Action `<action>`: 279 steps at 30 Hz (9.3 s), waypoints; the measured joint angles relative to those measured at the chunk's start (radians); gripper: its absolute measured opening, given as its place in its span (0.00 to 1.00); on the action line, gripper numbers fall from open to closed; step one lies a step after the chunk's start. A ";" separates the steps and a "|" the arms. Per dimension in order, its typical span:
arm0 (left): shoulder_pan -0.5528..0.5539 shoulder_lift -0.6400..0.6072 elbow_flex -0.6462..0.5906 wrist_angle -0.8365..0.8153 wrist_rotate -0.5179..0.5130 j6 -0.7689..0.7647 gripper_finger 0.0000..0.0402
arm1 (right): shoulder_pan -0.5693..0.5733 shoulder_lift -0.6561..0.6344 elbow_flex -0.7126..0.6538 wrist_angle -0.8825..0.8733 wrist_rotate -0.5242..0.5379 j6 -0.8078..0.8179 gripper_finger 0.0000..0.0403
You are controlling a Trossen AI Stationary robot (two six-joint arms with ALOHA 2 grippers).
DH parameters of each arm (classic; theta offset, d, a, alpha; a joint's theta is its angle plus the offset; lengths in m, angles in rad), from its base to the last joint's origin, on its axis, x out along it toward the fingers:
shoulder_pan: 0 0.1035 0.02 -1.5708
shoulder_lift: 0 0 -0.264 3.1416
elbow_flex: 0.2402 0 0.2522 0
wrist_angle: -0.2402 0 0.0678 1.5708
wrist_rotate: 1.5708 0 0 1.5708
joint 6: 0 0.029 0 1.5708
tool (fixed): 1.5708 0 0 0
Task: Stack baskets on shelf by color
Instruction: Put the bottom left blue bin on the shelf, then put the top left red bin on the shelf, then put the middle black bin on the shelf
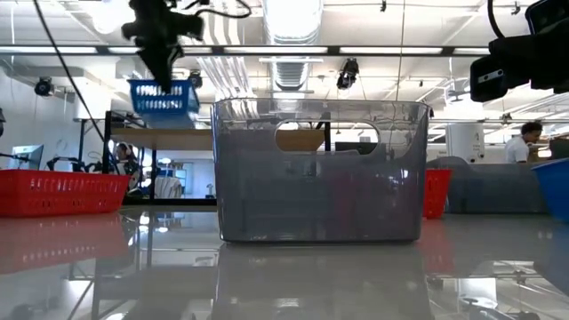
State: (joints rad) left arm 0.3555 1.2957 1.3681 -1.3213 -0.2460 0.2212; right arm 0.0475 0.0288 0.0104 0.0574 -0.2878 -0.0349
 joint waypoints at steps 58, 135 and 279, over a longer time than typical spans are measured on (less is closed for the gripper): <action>-0.347 -0.039 0.014 -0.049 -0.094 -0.366 0.32 | 0.000 0.000 0.000 0.000 0.000 -0.001 0.02; -0.654 0.039 -0.514 0.057 0.187 -0.755 0.49 | 0.000 0.000 0.000 0.000 0.000 -0.001 0.02; -0.827 0.522 0.005 1.130 -0.052 -0.281 0.24 | 0.000 0.000 0.000 0.000 0.000 -0.001 0.02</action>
State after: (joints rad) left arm -0.4712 1.8175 1.3732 -0.1909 -0.2977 -0.0598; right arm 0.0478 0.0288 0.0105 0.0574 -0.2874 -0.0358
